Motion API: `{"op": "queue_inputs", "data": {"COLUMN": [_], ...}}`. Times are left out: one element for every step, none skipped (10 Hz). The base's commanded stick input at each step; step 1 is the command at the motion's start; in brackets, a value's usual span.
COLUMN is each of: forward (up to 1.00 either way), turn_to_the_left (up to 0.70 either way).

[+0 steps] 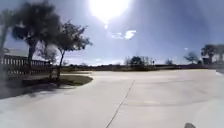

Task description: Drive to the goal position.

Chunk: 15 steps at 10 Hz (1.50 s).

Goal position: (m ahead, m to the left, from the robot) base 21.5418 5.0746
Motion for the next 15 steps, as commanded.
{"op": "queue_inputs", "data": {"forward": [0.85, 0.85, 0.85, 0.85, 0.85, 0.85, 0.85, 0.85, 0.85, 0.85, 0.85, 0.85, 0.85, 0.85, 0.85], "turn_to_the_left": [0.0, 0.0, 0.0, 0.0, 0.0, 0.0, 0.0, 0.0, 0.0, 0.0, 0.0, 0.0, 0.0, 0.0, 0.0]}}
